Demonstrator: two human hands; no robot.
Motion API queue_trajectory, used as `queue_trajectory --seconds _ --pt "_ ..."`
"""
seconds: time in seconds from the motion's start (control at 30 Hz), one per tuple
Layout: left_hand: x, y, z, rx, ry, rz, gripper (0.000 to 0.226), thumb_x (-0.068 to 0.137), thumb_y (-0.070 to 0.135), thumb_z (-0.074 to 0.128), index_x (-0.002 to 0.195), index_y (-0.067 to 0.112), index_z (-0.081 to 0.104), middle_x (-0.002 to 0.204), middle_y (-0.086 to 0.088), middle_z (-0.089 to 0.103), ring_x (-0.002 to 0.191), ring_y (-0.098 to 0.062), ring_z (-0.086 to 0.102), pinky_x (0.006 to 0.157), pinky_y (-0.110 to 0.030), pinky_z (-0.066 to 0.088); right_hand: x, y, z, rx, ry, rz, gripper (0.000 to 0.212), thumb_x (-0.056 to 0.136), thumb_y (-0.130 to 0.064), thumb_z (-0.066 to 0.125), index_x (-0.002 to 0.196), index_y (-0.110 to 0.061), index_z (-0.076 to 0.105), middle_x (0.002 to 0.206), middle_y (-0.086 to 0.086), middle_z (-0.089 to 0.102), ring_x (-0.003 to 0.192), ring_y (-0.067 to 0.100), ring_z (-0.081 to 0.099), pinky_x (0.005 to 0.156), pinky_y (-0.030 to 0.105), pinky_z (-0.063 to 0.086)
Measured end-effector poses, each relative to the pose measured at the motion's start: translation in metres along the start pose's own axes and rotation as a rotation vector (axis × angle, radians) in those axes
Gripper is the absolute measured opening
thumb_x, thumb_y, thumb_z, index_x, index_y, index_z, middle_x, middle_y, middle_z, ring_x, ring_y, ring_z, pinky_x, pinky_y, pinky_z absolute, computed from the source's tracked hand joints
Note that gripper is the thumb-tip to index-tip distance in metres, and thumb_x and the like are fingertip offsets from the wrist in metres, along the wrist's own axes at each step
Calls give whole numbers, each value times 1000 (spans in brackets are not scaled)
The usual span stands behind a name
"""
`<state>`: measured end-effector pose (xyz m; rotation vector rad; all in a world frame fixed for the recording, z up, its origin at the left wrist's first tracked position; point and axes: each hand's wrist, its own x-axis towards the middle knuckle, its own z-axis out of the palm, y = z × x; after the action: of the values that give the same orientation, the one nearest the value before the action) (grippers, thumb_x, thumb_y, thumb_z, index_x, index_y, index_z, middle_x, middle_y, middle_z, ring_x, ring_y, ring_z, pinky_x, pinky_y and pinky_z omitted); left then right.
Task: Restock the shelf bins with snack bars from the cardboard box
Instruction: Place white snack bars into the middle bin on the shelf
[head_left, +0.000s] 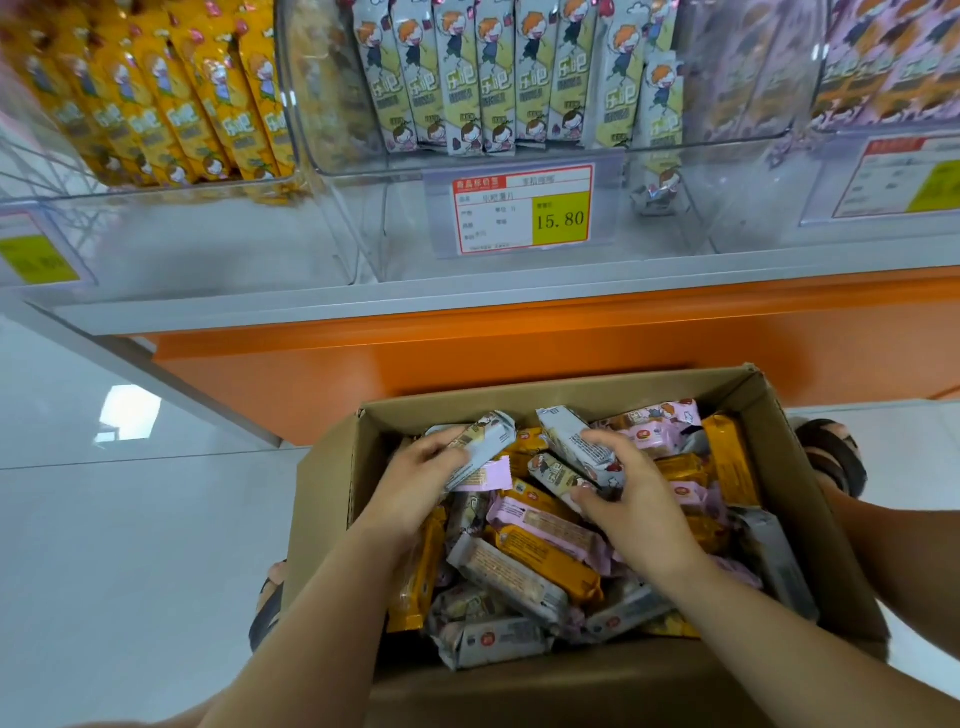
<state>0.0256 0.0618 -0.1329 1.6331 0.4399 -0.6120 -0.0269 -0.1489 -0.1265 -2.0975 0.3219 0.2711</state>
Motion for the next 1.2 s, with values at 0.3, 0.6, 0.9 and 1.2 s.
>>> queue_trajectory --seconds 0.3,0.6,0.9,1.2 --pt "0 -3 -3 83 -69 61 34 86 26 69 120 26 64 123 8 56 110 -11 57 97 -26 45 -7 -4 4 -44 15 -45 54 84 -7 69 127 -32 48 136 0 43 110 0 36 71 -11 29" --pt "-1 3 13 317 -111 196 27 85 25 71 104 42 62 122 2 32 86 -13 55 85 -31 55 -13 -5 1 -65 39 -29 60 83 -10 70 132 -34 45 124 -9 37 106 2 43 80 3 40" --pt "-3 15 23 753 -139 260 41 86 41 68 124 47 56 152 6 29 131 -20 41 110 -45 31 -13 -4 0 -73 31 -52 64 80 -9 73 121 -45 39 121 -11 35 111 4 42 95 15 39" --pt "-7 42 47 1326 -73 238 51 86 54 60 134 47 46 146 4 39 136 -34 25 112 -56 20 -12 -4 -3 -64 31 -50 63 80 -10 72 120 -45 39 120 -13 33 107 2 40 91 11 38"
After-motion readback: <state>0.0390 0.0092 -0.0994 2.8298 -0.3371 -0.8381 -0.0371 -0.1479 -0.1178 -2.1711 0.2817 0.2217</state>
